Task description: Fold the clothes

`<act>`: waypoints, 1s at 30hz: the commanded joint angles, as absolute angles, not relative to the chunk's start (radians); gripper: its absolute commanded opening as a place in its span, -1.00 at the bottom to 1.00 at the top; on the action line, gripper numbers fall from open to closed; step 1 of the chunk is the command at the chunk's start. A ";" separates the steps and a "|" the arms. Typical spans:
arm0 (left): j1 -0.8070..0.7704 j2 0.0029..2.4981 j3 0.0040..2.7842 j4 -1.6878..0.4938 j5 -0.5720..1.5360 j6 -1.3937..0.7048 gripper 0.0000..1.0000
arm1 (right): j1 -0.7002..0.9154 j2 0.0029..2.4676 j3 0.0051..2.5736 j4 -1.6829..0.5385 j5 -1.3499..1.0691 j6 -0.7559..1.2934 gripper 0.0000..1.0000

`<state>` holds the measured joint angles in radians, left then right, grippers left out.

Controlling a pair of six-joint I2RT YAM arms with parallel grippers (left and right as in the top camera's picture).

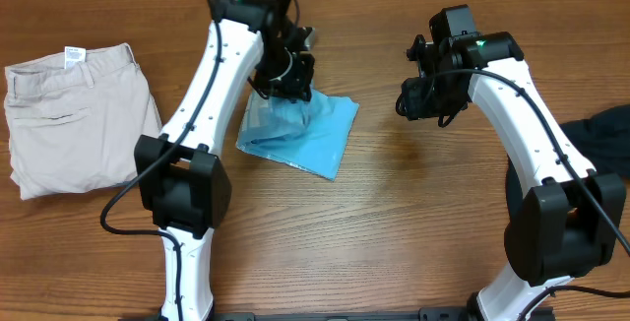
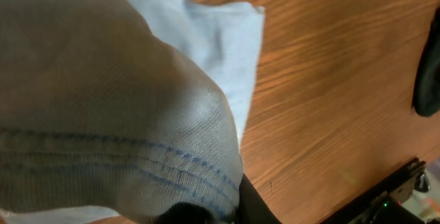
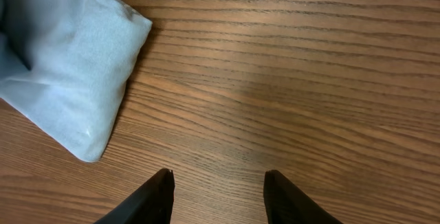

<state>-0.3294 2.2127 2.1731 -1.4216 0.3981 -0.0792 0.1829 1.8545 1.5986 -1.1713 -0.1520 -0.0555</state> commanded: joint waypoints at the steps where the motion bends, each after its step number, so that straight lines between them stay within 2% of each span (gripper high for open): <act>1: -0.377 2.209 2.194 -1.412 0.357 -0.093 -0.68 | 0.176 1.850 1.610 -1.169 -0.150 -0.052 -0.08; 14: -0.443 2.249 2.177 -1.425 0.262 -0.086 -0.60 | 0.176 1.850 1.610 -1.174 -0.150 -0.052 -0.08; 25: -0.476 2.289 2.174 -1.424 0.262 -0.086 -0.62 | 0.176 1.850 1.610 -1.173 -0.150 -0.052 -0.07; 30: -0.499 2.297 2.174 -1.424 0.295 -0.070 -0.52 | 0.176 1.850 1.610 -1.173 -0.150 -0.052 -0.07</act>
<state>-0.4767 2.2841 2.1719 -1.4242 0.2680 -0.0792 0.1829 1.8545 1.5986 -1.1740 -0.1524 -0.0551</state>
